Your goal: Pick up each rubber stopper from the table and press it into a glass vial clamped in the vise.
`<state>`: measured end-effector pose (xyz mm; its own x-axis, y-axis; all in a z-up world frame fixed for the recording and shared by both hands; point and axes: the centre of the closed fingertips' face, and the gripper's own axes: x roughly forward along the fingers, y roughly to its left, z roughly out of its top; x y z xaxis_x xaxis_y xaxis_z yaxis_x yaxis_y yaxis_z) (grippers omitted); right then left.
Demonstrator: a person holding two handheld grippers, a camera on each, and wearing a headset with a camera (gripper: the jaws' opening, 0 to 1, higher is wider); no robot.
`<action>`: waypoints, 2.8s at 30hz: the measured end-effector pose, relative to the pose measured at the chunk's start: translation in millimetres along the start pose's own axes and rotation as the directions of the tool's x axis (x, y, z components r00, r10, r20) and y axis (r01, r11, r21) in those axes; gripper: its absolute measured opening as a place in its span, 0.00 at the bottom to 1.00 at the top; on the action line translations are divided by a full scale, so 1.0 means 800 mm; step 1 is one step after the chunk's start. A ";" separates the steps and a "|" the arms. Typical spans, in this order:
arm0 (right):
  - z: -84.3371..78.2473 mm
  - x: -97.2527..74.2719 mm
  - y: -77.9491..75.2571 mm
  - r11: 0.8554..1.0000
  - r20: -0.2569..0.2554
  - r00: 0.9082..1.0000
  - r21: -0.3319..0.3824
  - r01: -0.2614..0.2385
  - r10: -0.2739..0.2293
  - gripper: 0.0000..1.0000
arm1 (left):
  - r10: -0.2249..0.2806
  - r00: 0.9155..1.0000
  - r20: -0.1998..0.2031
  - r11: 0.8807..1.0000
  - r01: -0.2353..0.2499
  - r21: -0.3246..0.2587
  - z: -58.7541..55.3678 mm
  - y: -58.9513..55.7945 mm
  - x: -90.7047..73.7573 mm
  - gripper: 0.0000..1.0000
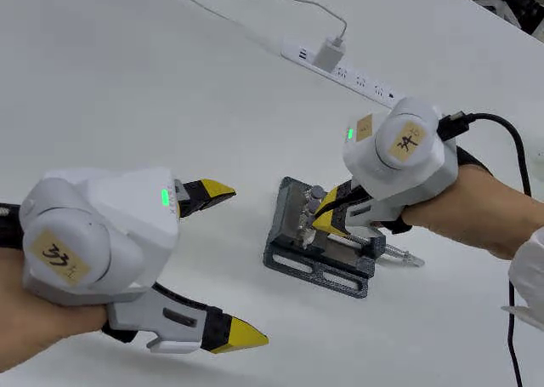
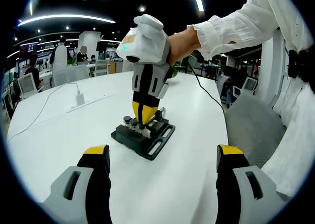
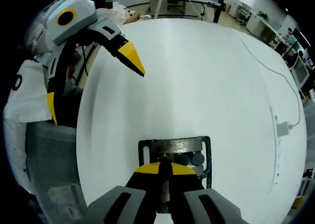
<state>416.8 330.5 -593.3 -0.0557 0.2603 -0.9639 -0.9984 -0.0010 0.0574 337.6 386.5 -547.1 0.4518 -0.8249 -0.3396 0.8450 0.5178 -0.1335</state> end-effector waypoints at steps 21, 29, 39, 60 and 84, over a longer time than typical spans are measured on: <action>0.003 0.006 0.005 0.998 -0.094 0.995 -0.059 0.027 -0.032 0.00 | 0.011 1.000 0.022 1.000 -0.011 -0.002 0.007 0.007 0.003 0.87; 0.000 0.006 0.006 0.998 -0.086 0.995 -0.052 0.048 -0.052 0.00 | 0.019 1.000 0.024 1.000 -0.018 -0.002 0.009 0.010 0.002 0.87; 0.000 0.003 0.004 0.997 -0.016 0.997 -0.015 0.079 -0.079 0.00 | 0.020 1.000 0.014 1.000 -0.020 0.011 0.015 0.006 0.000 0.87; 0.001 -0.001 0.002 0.993 0.116 0.987 0.056 0.102 -0.108 0.00 | 0.025 0.998 -0.051 0.998 -0.022 0.058 0.014 -0.004 -0.015 0.87; -0.021 -0.048 0.012 0.976 0.247 0.952 0.163 0.144 -0.182 0.20 | 0.012 0.996 -0.086 0.995 -0.004 0.102 0.015 -0.010 -0.017 0.94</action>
<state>409.4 304.3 -559.9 0.1324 0.4868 -0.8635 -0.9801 0.1941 -0.0408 327.8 390.8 -530.2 0.4360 -0.7961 -0.4197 0.8682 0.4948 -0.0365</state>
